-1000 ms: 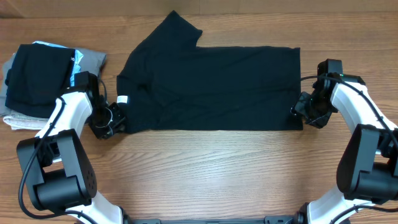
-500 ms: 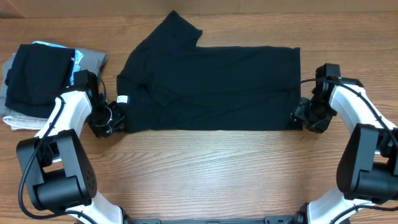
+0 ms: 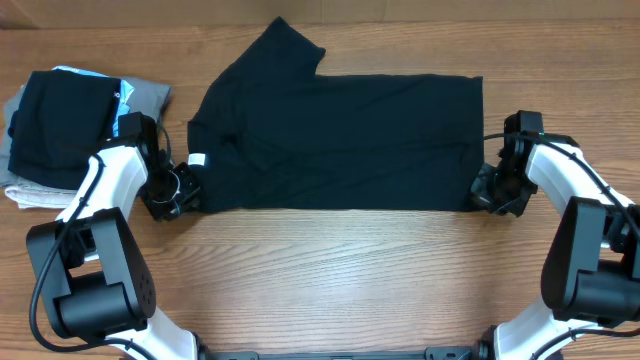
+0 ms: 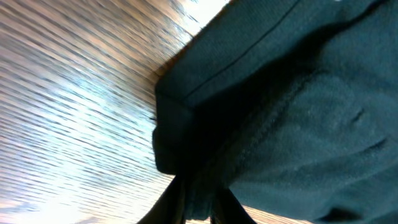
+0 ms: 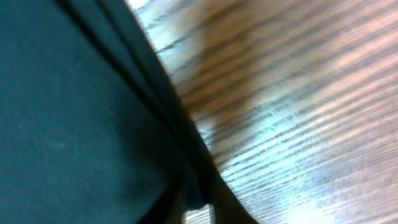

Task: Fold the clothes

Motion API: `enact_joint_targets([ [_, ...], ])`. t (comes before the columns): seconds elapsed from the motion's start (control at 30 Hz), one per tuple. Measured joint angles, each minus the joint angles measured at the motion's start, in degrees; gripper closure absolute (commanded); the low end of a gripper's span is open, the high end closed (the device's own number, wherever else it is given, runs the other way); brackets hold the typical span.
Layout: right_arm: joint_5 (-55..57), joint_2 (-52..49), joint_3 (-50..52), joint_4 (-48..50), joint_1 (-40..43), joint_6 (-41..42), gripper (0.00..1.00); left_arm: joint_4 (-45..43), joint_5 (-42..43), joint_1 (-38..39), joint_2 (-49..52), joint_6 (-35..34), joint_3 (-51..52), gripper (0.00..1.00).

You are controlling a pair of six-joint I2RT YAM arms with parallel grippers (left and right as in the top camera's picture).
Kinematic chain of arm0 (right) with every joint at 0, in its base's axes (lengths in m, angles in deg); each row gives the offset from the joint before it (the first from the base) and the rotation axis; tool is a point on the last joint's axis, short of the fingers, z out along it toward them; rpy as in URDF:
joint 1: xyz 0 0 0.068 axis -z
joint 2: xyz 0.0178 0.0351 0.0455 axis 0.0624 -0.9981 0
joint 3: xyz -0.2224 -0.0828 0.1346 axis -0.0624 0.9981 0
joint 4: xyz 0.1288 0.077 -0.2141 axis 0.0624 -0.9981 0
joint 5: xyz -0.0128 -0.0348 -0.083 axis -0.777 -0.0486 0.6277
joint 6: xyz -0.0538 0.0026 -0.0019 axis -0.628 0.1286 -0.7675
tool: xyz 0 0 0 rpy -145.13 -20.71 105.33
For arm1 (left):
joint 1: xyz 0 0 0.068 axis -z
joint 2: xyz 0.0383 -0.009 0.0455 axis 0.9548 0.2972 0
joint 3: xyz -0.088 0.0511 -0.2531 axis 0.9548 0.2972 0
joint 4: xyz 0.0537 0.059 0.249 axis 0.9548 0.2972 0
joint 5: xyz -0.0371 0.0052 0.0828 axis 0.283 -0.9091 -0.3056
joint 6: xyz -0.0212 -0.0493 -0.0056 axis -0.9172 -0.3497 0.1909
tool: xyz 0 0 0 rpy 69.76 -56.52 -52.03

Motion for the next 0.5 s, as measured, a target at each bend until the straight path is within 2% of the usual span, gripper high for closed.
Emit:
enact_joint_targets([
  [0.5,1.36,0.00,0.00,-0.04,2.19,0.17,0.96,-4.94,-3.02,0.35,0.00,0.57,-0.04,0.90],
])
